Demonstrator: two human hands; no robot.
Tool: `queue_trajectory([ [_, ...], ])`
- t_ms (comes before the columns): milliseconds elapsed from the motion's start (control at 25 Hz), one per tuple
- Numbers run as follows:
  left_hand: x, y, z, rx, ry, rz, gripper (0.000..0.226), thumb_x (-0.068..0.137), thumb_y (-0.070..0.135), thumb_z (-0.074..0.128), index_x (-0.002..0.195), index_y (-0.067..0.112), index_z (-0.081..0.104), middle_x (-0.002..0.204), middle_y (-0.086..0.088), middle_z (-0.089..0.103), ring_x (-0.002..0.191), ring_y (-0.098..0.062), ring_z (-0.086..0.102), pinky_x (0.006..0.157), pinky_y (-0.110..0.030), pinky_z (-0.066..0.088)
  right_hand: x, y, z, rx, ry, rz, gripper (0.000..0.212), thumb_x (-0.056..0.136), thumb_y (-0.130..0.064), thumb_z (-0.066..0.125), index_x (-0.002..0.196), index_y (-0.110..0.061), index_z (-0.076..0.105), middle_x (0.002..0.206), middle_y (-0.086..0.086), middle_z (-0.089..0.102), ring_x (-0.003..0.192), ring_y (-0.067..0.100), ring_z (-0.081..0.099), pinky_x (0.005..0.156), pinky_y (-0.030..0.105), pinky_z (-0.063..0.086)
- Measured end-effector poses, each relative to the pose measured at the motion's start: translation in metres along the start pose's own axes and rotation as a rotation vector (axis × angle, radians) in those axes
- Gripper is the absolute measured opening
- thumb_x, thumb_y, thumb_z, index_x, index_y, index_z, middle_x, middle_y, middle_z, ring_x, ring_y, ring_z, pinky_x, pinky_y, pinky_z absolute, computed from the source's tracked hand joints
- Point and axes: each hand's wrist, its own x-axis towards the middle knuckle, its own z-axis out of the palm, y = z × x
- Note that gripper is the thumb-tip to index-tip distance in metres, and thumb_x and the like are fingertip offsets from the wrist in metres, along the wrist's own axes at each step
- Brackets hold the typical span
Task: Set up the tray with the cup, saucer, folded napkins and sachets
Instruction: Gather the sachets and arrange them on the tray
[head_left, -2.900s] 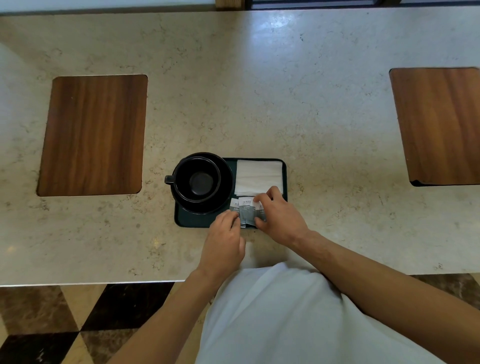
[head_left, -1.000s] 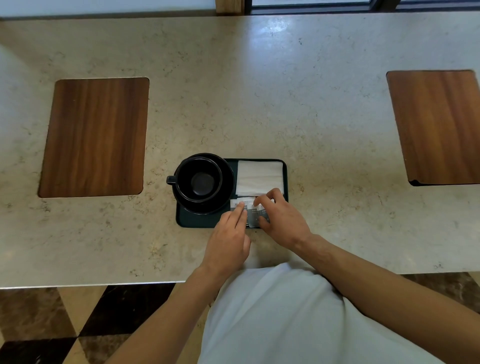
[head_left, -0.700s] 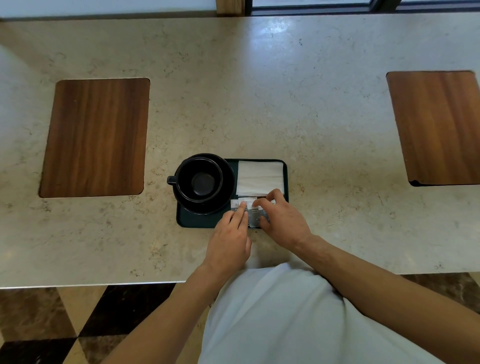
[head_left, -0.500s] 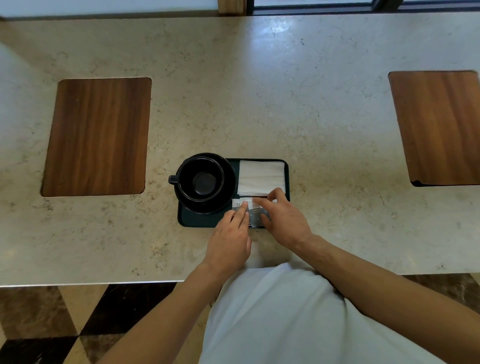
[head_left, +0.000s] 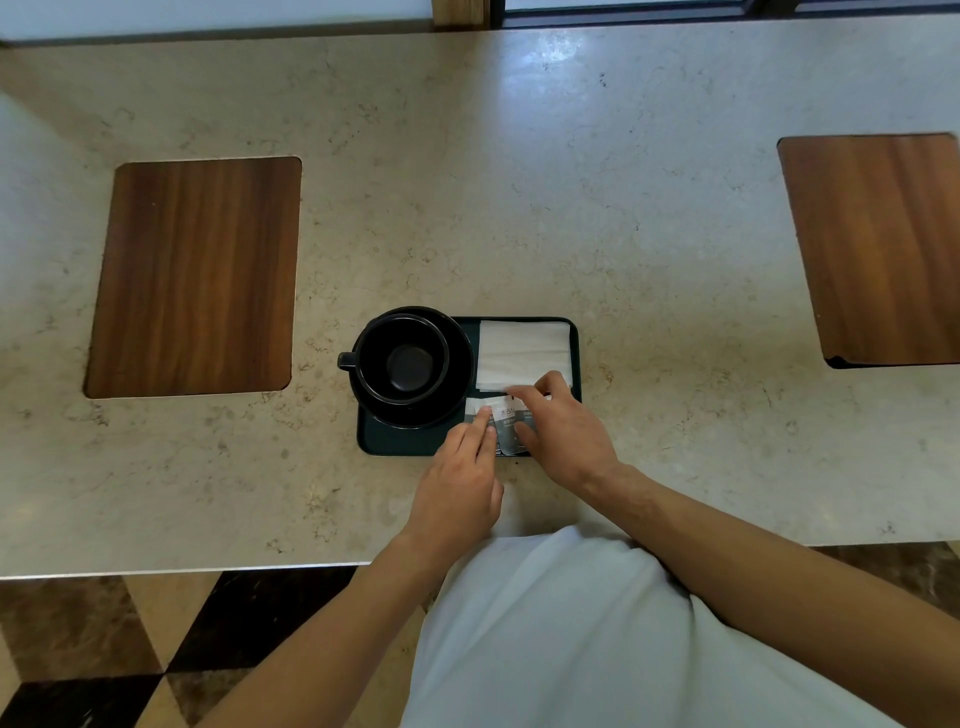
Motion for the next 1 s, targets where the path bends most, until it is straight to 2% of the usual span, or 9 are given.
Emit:
queue_trajectory([
  [160, -0.001, 0.001, 0.002, -0.021, 0.016, -0.016, 0.063, 0.087, 0.012, 0.053, 0.147, -0.005, 0.043, 0.157, -0.02, 0.04, 0.138, -0.03, 0.043, 0.114, -0.041, 0.041, 0.002, -0.002, 0.0, 0.014, 0.006, 0.024, 0.045, 0.093, -0.026, 0.069, 0.135, -0.023, 0.053, 0.125, 0.002, 0.049, 0.085, 0.018, 0.062, 0.065, 0.024, 0.049],
  [320, -0.002, 0.004, 0.004, -0.035, 0.03, -0.035, 0.064, 0.089, 0.014, 0.052, 0.15, -0.003, 0.04, 0.159, -0.018, 0.036, 0.141, -0.027, 0.038, 0.118, -0.038, 0.036, -0.002, 0.0, 0.0, 0.018, 0.001, 0.018, 0.044, 0.092, -0.029, 0.07, 0.132, -0.021, 0.055, 0.127, 0.003, 0.048, 0.089, 0.019, 0.062, 0.069, 0.025, 0.055],
  [680, -0.004, 0.007, 0.002, -0.094, 0.108, -0.035, 0.059, 0.086, 0.008, 0.059, 0.143, -0.005, 0.048, 0.153, -0.02, 0.044, 0.138, -0.031, 0.043, 0.116, -0.038, 0.038, -0.006, -0.005, -0.001, 0.067, -0.016, 0.007, 0.043, 0.091, -0.028, 0.071, 0.13, -0.021, 0.055, 0.128, 0.002, 0.045, 0.091, 0.019, 0.062, 0.078, 0.034, 0.06],
  [1000, -0.013, 0.004, -0.001, -0.18, 0.211, -0.015, 0.048, 0.086, 0.003, 0.062, 0.133, -0.007, 0.058, 0.142, -0.022, 0.053, 0.13, -0.033, 0.05, 0.109, -0.04, 0.046, -0.028, -0.006, 0.004, 0.125, 0.126, 0.082, 0.044, 0.091, -0.025, 0.071, 0.131, -0.014, 0.057, 0.124, 0.004, 0.047, 0.092, 0.017, 0.06, 0.079, 0.031, 0.059],
])
